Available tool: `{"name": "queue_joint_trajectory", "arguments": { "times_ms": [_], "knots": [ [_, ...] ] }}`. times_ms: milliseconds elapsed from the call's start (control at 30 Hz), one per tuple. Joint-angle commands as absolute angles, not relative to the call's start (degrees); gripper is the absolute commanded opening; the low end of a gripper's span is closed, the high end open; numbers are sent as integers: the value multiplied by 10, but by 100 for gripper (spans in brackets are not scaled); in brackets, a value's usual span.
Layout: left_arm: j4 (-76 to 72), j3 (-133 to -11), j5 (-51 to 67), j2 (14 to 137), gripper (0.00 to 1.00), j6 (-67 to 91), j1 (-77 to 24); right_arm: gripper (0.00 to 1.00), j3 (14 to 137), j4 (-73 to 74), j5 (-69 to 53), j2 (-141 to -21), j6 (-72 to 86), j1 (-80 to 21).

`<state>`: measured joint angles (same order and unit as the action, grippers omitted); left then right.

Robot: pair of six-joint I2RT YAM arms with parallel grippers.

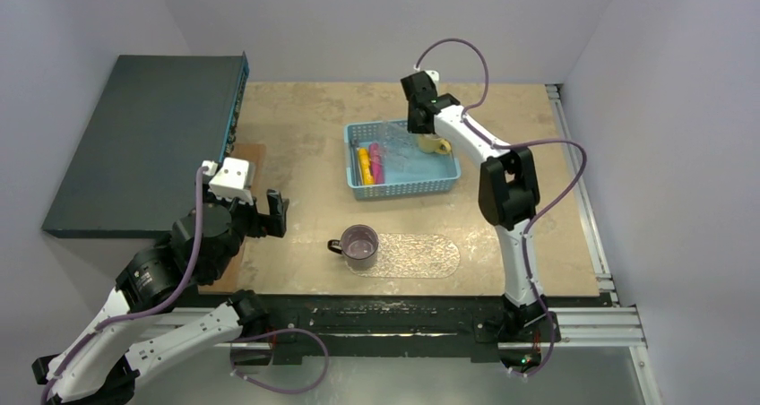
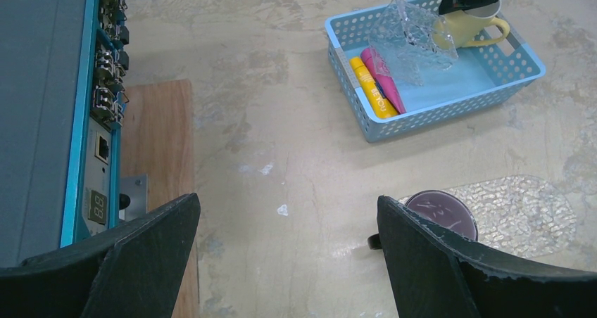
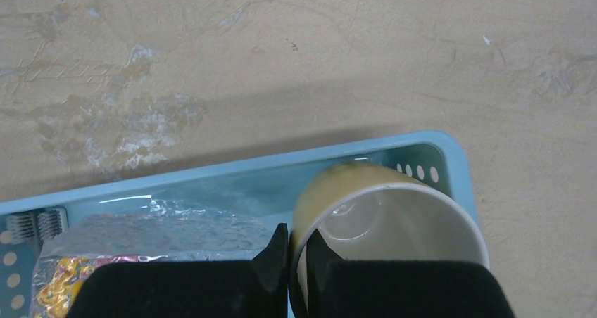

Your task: Prepare toiletry sets of a toothbrush and toothpaste on the tray

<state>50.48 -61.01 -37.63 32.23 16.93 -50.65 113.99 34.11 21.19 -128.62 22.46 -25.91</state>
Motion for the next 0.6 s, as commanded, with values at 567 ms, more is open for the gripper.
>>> {"name": "queue_joint_trajectory", "arguments": {
  "times_ms": [567],
  "knots": [
    [488, -610, -380, 333, 96, 167, -504, 0, 1017, 310, 172, -1018, 154, -259]
  ]
}}
